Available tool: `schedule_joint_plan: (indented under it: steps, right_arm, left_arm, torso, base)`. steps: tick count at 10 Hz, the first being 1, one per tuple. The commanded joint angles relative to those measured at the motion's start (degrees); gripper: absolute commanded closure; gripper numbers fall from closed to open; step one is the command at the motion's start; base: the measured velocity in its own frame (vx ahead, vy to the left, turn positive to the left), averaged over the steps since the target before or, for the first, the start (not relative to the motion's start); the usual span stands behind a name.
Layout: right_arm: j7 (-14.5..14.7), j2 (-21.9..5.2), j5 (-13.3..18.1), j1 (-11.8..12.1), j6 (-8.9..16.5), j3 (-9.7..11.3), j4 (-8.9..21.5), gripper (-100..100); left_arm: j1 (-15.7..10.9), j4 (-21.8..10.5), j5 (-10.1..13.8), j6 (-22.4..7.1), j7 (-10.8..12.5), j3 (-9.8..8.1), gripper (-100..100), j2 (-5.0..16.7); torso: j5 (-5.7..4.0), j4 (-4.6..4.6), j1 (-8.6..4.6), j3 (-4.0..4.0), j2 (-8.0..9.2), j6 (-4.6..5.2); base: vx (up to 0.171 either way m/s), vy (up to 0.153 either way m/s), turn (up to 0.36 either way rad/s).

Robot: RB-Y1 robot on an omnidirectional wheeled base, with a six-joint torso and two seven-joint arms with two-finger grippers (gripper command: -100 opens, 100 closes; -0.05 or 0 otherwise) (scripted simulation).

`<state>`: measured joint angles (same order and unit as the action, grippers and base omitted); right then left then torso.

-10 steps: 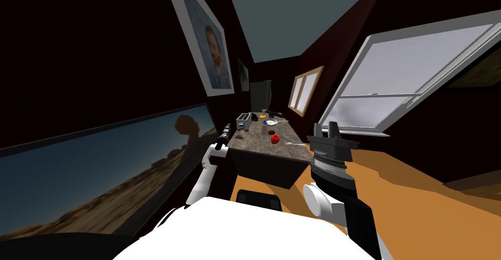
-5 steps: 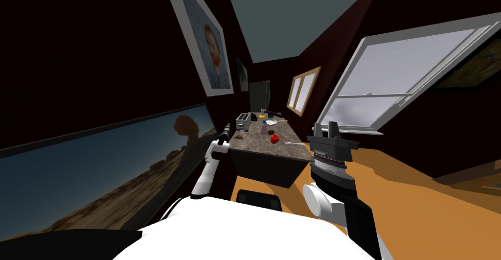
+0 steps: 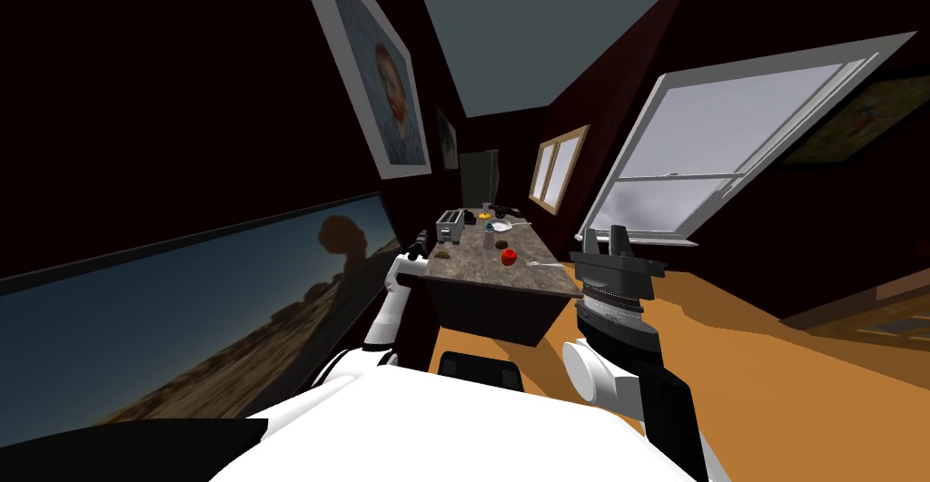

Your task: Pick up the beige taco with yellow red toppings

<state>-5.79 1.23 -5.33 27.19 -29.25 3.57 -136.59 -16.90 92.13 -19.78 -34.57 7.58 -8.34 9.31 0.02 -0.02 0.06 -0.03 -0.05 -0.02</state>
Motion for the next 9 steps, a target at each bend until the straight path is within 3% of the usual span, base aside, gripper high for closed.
schedule_joint_plan:
  steps: [1, 2, 3, 5, 6, 8, 9]
  right_arm:
    - [0.0, 0.0, 0.0, 0.0, 0.0, 0.0, 0.0, 0]
    - [0.0, 0.0, 0.0, 0.0, 0.0, 0.0, 0.0, 0]
    - [0.0, 0.0, 0.0, 0.0, 0.0, 0.0, 0.0, 0]
    - [0.0, 0.0, 0.0, 0.0, 0.0, 0.0, 0.0, 0]
    - [0.0, 0.0, 0.0, 0.01, 0.0, 0.0, 0.0, 0]
    - [0.0, 0.0, 0.0, 0.0, 0.0, 0.0, 0.0, 0]
    - [0.0, 0.0, 0.0, 0.01, 0.0, 0.0, 0.0, 0]
  left_arm:
    - [-1.57, -1.66, -0.46, -2.86, -0.13, -0.43, -100, -0.16]
    - [-1.57, -1.66, -0.46, -3.42, -0.13, -0.43, -100, -0.16]
    - [-4.34, -4.44, -1.03, -5.7, -0.44, -1.35, -100, -0.23]
    - [-4.34, -4.49, -1.03, -7.55, -0.44, -1.35, -100, -0.23]
    - [-7.05, -7.33, -1.55, -9.68, -0.77, -2.28, -100, -0.27]
    - [-7.05, -7.33, -1.55, -11.62, -0.77, -2.28, -100, -0.27]
    - [-9.68, -10.16, -2.0, -13.85, -1.13, -3.24, -100, -0.3]
  torso:
    - [0.0, 0.0, 0.0, 0.0, 0.0, 0.0]
    - [0.0, 0.0, 0.01, 0.0, 0.0, -0.02]
    - [0.0, 0.0, -0.01, 0.01, 0.01, -0.03]
    - [0.01, -0.01, 0.01, -0.01, -0.01, -0.03]
    - [0.0, 0.0, -0.01, 0.0, 0.01, -0.03]
    - [0.01, -0.01, 0.01, -0.01, -0.02, -0.03]
    - [0.0, -0.01, -0.02, 0.0, 0.0, -0.04]
  base:
    - [0.003, 0.023, -0.05]
    - [0.002, 0.012, 0.007]
    - [0.006, 0.018, -0.087]
    - [0.005, 0.018, -0.014]
    - [0.008, 0.018, -0.056]
    - [0.008, 0.016, -0.029]
    - [0.015, 0.016, -0.059]
